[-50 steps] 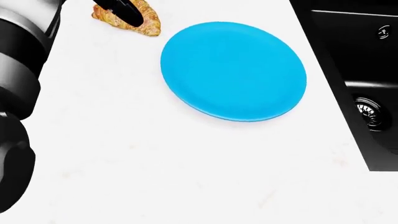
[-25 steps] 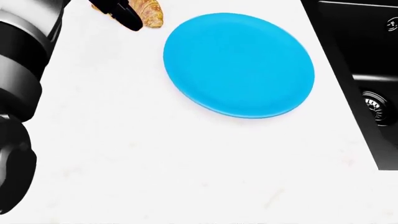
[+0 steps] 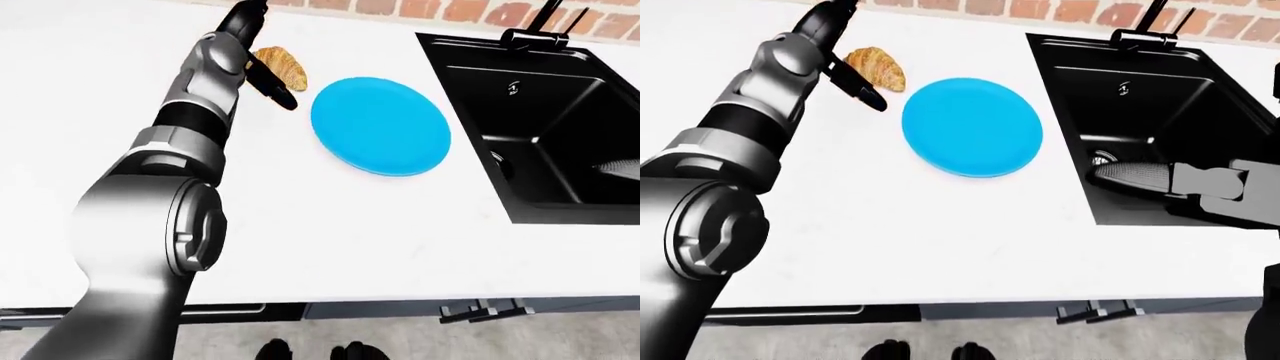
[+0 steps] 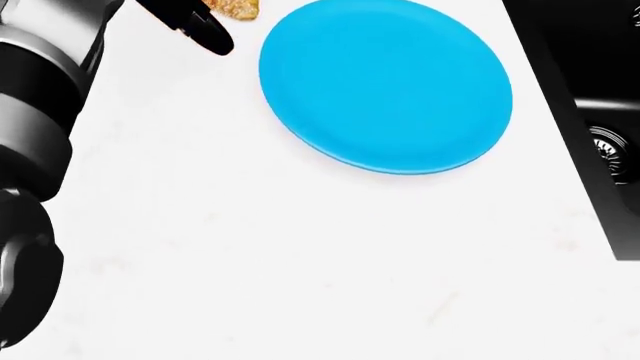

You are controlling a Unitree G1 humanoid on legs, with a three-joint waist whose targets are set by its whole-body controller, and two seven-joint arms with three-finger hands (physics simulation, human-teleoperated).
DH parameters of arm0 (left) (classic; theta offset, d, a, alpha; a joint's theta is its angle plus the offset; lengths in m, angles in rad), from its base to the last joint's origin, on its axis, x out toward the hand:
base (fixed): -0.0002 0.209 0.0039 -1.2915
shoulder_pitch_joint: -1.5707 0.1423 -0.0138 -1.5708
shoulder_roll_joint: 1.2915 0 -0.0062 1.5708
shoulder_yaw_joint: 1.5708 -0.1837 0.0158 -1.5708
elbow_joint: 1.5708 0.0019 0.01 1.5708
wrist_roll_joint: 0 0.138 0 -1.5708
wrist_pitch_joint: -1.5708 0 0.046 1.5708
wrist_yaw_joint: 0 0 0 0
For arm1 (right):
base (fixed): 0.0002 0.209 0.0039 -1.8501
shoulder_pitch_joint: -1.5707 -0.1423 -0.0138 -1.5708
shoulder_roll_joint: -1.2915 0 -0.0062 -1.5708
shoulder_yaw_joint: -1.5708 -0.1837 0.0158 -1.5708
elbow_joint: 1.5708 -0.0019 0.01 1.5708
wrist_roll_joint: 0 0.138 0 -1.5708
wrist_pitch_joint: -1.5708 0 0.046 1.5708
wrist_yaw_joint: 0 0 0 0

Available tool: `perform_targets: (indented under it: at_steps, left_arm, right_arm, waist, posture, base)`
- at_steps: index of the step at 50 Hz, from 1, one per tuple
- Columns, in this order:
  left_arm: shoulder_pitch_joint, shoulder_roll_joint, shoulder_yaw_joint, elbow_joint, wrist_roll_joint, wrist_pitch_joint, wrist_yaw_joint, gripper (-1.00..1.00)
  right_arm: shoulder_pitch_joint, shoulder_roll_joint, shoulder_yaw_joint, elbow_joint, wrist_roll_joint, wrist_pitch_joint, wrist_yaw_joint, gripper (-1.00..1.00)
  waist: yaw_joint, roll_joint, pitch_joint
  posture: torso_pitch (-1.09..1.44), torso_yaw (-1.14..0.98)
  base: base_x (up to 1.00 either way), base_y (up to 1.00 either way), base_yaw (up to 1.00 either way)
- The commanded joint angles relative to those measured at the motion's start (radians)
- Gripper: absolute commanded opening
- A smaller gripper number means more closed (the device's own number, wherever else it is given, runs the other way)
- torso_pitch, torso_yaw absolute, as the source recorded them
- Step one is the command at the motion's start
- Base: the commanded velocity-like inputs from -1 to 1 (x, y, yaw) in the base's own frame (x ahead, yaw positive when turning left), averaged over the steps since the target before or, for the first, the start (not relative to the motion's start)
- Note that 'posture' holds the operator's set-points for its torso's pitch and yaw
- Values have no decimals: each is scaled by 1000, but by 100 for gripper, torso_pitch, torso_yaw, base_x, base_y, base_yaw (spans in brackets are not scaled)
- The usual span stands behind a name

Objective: Place the pastries on the plates.

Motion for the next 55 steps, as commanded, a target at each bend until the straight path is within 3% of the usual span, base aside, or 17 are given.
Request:
perform_targets:
  at_steps: [1, 3, 6, 12, 17, 32, 37, 40, 46, 47, 51, 55]
  left_arm:
    - [-47, 5, 16, -44, -29, 3, 22, 100]
    - [-44, 1, 43, -45, -69, 37, 40, 100]
    - [-49, 7, 44, -45, -87, 50, 65, 100]
    - [-54, 14, 28, -45, -88, 54, 101, 100]
    - [-50, 12, 29, -45, -94, 72, 132, 100]
    - [-59, 8, 30, -45, -112, 61, 134, 100]
    - [-60, 10, 24, -45, -109, 61, 129, 100]
    - [-60, 12, 22, -44, -105, 61, 125, 76]
    - [-59, 13, 18, -44, -96, 67, 122, 53]
    - [-57, 12, 19, -44, -97, 69, 121, 41]
    - [-53, 10, 16, -44, -89, 76, 120, 37]
    - [-50, 8, 15, -44, -84, 76, 115, 20]
  right_arm:
    - [-14, -16, -17, 0, -17, -20, -3, 100]
    - [-17, -14, -10, 0, -21, -18, -2, 100]
    - [-9, -13, -28, 0, -17, -14, 3, 100]
    - [-5, -5, -1, 0, -46, -26, 9, 100]
    - [19, -5, -19, 0, -46, -37, 16, 100]
    - [46, -10, -34, 0, -43, -54, 20, 100]
    - [25, -2, 2, 0, -65, -51, 17, 100]
    - [16, 4, 10, 0, -73, -43, 19, 100]
    - [13, 11, 15, 0, -84, -39, 25, 100]
    - [16, 11, 11, 0, -83, -40, 27, 100]
    - [29, 2, -12, 0, -64, -43, 27, 100]
    - [43, -6, -32, 0, -48, -48, 24, 100]
  waist:
    - [0, -1, -34]
    - [0, -1, -30]
    - [-1, -1, -24]
    - [-2, 0, -10]
    - [-1, 1, 2]
    - [-3, 2, 32]
    - [-4, 3, 36]
    - [-4, 3, 36]
    - [-3, 4, 37]
    - [-2, 4, 37]
    - [-2, 4, 35]
    - [-1, 4, 34]
  posture:
    - [35, 0]
    - [36, 0]
    - [37, 0]
    - [39, 0]
    - [41, 0]
    - [45, 0]
    - [45, 0]
    - [45, 0]
    - [45, 0]
    - [45, 0]
    - [45, 0]
    - [45, 0]
  base:
    - [0, 0, 0]
    - [0, 0, 0]
    - [0, 0, 0]
    - [0, 0, 0]
    - [0, 0, 0]
    - [0, 0, 0]
    - [0, 0, 0]
    - [0, 0, 0]
    - [0, 0, 0]
    - [0, 0, 0]
    - [0, 0, 0]
    - [0, 0, 0]
